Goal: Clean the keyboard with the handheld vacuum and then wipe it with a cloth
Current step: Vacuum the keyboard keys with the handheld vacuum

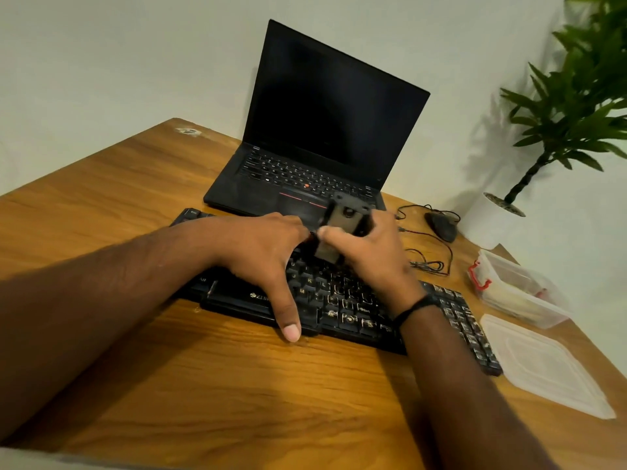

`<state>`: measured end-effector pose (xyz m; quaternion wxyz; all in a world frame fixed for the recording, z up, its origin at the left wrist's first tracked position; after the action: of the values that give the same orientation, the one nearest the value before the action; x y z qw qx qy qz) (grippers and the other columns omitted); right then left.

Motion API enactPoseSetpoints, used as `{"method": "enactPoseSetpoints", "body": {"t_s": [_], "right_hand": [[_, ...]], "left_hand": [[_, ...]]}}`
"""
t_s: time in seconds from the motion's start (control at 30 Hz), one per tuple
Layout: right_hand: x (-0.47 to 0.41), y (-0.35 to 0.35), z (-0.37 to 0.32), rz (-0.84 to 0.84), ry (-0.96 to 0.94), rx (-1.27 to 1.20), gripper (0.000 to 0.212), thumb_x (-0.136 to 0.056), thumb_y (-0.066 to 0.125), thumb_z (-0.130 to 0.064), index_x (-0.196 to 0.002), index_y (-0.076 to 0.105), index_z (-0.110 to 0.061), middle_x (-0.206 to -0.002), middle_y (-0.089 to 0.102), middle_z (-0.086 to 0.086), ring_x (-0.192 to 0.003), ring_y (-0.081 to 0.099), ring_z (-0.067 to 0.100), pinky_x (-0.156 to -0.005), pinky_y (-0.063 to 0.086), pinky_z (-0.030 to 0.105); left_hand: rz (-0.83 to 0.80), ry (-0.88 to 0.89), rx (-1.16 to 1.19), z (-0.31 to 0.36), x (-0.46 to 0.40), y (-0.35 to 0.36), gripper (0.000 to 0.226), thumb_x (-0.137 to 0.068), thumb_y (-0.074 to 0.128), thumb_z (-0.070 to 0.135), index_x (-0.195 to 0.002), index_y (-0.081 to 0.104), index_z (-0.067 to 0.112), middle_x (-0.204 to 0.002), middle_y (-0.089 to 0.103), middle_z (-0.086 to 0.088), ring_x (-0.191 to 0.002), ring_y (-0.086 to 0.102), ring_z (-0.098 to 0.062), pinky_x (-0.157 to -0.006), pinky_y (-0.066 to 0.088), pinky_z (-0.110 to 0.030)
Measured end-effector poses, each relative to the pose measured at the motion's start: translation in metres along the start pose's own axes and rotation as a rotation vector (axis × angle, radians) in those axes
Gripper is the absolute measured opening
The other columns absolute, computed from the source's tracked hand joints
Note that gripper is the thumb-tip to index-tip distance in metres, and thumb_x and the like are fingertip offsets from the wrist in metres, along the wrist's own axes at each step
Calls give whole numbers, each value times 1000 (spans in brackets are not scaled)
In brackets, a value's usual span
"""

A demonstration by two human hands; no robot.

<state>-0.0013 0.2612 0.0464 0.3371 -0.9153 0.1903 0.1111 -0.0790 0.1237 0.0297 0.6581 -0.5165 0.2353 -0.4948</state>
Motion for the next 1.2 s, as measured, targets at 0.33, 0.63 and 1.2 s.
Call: {"method": "enactPoseSetpoints", "body": {"t_s": [0.33, 0.63, 1.2], "right_hand": [[-2, -48, 26, 211, 99, 280, 15, -84, 74, -26, -81, 62, -18, -74, 64, -8, -65, 61, 9, -50, 43, 8], [-5, -18, 14, -94, 29, -72, 19, -82, 76, -21, -99, 68, -17, -93, 74, -2, -84, 73, 10, -67, 58, 21], [0, -29, 20, -119, 108, -101, 33, -82, 77, -20, -112, 66, -8, -103, 73, 3, -90, 72, 9, -70, 58, 24]], "left_hand": [[22, 32, 47, 2, 2, 0, 128, -38, 90, 69, -148, 38, 30, -139, 37, 17, -131, 34, -7, -112, 40, -36], [23, 26, 41, 1, 2, 1, 130, -40, 90, 68, -150, 35, 29, -138, 39, 14, -128, 34, -10, -112, 40, -38], [27, 27, 62, 3, 3, 0, 127, -40, 89, 66, -149, 37, 27, -140, 39, 14, -131, 36, -10, -108, 39, -31]]}}
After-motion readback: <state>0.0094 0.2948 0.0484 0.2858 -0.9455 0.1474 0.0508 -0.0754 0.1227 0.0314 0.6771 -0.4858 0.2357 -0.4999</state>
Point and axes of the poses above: each hand's wrist, its own x-axis away from the middle knuckle, its own y-axis out of the palm, z = x × y, the point moved 4 cm from there along -x, towards the middle knuckle
